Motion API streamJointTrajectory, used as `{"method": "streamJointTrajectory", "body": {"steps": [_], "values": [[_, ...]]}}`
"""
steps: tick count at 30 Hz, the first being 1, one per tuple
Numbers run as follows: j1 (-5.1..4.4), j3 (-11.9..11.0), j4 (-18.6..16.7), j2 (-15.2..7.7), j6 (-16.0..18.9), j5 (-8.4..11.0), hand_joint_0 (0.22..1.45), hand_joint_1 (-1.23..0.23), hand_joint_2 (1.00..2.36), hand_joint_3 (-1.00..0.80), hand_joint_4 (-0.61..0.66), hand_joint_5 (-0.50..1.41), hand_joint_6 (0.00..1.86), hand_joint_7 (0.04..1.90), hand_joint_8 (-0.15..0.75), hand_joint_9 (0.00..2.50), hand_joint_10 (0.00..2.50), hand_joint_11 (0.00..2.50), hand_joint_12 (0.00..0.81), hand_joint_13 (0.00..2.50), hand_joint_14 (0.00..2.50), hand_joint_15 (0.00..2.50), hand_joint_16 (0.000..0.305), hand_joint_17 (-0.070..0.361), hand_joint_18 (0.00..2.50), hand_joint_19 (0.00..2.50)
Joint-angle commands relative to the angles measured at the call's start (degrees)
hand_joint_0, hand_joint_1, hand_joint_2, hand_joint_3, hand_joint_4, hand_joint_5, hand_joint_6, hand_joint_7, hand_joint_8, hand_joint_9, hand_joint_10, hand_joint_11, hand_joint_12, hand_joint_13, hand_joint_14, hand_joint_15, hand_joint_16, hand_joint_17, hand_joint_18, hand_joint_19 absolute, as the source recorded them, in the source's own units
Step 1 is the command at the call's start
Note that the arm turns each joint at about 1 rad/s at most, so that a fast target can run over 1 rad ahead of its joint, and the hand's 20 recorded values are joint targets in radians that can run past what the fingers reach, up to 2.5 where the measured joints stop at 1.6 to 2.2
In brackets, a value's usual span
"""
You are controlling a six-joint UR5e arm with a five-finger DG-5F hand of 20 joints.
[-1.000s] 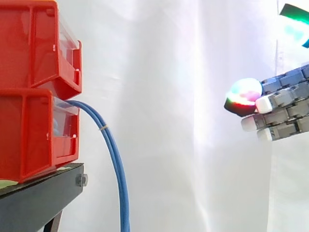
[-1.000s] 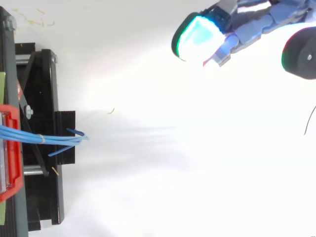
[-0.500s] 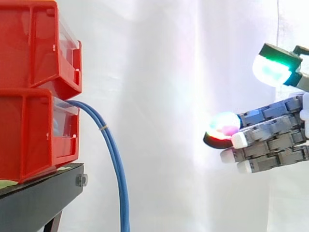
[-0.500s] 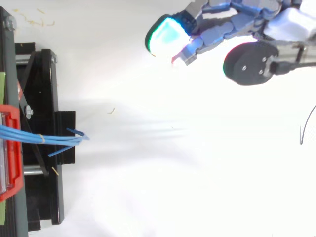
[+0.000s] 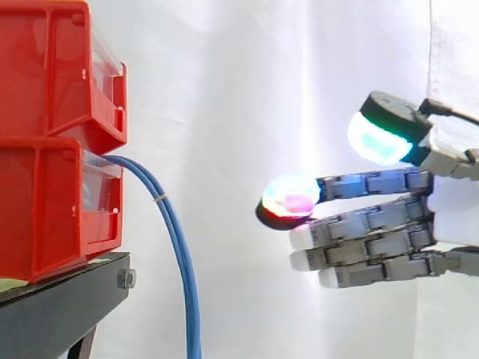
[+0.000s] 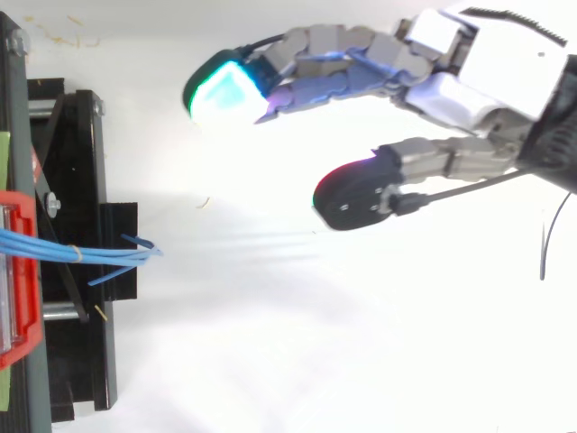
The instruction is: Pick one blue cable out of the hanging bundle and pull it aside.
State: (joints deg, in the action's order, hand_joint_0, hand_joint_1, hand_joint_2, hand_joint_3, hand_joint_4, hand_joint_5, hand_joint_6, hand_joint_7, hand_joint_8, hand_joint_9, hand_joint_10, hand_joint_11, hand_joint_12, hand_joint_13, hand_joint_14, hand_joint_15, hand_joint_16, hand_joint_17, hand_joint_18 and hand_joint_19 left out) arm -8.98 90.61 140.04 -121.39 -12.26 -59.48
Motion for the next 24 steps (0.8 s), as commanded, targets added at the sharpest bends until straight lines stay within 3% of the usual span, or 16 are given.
{"method": "streamJointTrajectory", "body": {"steps": [1,8,15,18,24], "values": [[-0.08,-3.1,1.0,-2.6,0.7,-0.2,0.47,-0.64,1.0,-0.5,0.07,-0.17,0.5,0.68,0.219,0.5,0.0,0.12,0.353,0.18,0.0,0.09,0.059,0.132,0.04,0.23],[0.01,-7.0,1.0,-7.2,4.3,-1.6,0.46,-0.66,1.0,-0.5,0.1,-0.18,0.5,0.72,0.219,0.4,0.01,0.16,0.354,0.16,0.0,0.13,0.058,0.131,0.01,0.26],[-0.16,-7.0,0.3,-7.6,3.3,-1.51,0.47,-0.71,1.0,-0.5,0.13,-0.17,0.5,0.73,0.22,0.41,0.0,0.13,0.353,0.2,0.01,0.12,0.058,0.13,0.06,0.24],[-0.25,-7.5,-0.9,-8.9,2.9,-1.69,0.48,-0.71,1.0,-0.5,0.14,-0.16,0.5,0.73,0.222,0.43,0.0,0.13,0.353,0.21,0.0,0.12,0.057,0.128,0.08,0.25],[-0.16,-11.4,-2.1,-13.3,4.8,-2.39,0.49,-0.69,1.0,-0.5,0.15,-0.15,0.5,0.74,0.226,0.45,0.0,0.14,0.352,0.23,0.0,0.13,0.056,0.126,0.09,0.26]]}}
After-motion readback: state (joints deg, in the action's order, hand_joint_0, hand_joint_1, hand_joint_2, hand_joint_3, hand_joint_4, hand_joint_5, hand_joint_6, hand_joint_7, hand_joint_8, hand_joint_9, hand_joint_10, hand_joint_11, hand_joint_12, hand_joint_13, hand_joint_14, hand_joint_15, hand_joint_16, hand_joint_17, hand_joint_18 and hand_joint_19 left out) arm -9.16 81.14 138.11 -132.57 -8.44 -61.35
